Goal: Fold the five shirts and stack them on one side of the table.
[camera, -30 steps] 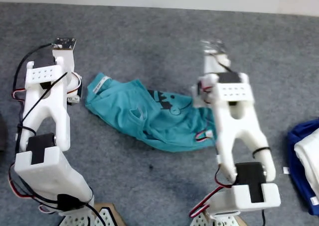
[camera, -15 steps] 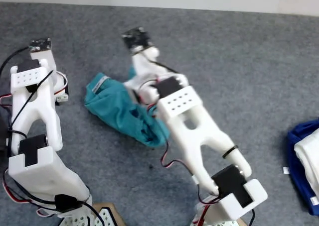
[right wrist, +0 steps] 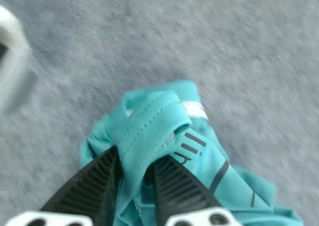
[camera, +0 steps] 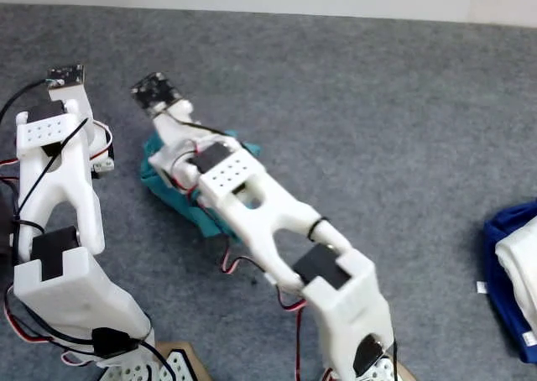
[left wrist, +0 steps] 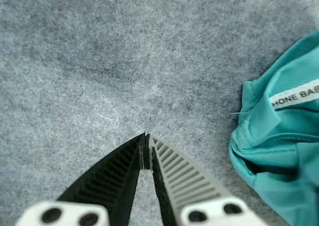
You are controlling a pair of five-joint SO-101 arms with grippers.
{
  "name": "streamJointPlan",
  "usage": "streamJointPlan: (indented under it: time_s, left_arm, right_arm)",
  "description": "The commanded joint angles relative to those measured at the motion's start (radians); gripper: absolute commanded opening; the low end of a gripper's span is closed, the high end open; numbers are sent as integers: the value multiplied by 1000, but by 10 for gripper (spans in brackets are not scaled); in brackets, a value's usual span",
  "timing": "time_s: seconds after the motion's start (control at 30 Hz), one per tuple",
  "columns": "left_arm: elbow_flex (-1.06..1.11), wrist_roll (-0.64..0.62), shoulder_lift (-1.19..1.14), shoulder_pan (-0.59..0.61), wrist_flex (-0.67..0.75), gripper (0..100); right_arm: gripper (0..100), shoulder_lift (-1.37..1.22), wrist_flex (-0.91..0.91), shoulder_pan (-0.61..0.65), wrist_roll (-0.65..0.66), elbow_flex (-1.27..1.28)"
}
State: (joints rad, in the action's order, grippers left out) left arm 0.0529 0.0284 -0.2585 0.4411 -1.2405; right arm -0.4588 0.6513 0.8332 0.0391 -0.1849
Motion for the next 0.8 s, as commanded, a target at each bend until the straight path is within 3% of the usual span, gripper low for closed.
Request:
streamJointPlan:
  time_s: [0.0, 0.07, 0.27, 0.43, 0.6, 0.77]
  left_arm:
    - [-5, -8, 48, 16, 9, 7]
    - [-4, -8, 48, 15, 9, 7]
    - [-4, -8, 48, 12, 9, 7]
    - [-2, -8, 48, 12, 9, 7]
    - [10, -6, 47, 10, 29, 7]
    - [28, -6, 47, 10, 58, 7]
  right_arm:
    - [12, -25, -21, 36, -3, -137]
    - [27, -59, -19, 42, 2, -174]
    - [232, -79, 116, 71, 100, -245]
    - [231, -77, 308, 65, 176, -409]
    - [223, -79, 591, -54, 203, -768]
    - [47, -84, 826, -211, 203, -1041]
